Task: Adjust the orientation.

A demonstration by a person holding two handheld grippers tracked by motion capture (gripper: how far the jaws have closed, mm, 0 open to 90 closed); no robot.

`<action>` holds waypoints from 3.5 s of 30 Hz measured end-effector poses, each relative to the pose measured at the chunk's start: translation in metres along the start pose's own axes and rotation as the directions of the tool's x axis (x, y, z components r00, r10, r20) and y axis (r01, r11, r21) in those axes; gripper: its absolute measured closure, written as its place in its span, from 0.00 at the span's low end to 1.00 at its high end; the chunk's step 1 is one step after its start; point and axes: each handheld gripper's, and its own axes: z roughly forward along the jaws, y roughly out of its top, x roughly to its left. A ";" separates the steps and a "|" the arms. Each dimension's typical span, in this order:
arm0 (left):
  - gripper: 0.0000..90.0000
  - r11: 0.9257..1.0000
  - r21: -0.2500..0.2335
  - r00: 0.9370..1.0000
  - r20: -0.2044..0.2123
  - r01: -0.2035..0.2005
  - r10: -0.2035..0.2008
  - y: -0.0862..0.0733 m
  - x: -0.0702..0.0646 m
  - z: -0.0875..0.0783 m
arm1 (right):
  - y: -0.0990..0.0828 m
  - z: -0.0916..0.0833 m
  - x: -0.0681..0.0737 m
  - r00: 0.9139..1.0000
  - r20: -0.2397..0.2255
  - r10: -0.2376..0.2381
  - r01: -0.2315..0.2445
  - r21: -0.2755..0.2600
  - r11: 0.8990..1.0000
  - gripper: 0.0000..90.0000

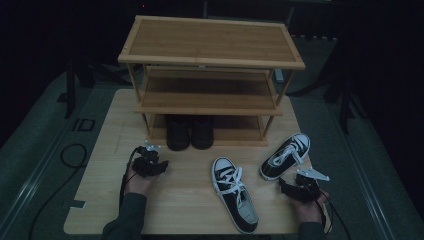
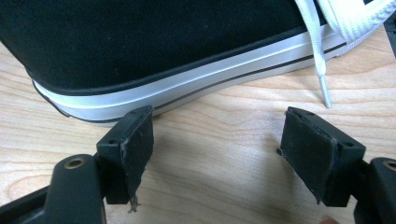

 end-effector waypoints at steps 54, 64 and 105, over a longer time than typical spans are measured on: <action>0.50 0.994 -0.083 0.997 -0.006 -0.077 0.076 -0.022 0.004 -0.002 | 0.045 -0.054 0.064 0.897 -0.322 -0.303 0.338 0.058 0.939 0.50; 0.50 0.993 -0.092 0.997 -0.004 -0.076 0.076 -0.023 0.005 -0.001 | 0.058 -0.058 0.080 0.840 -0.402 -0.365 0.418 0.050 0.907 0.61; 0.49 0.992 -0.100 0.997 -0.005 -0.083 0.083 -0.024 0.005 -0.001 | 0.063 -0.017 0.130 0.842 -0.335 -0.422 0.475 0.090 0.875 0.95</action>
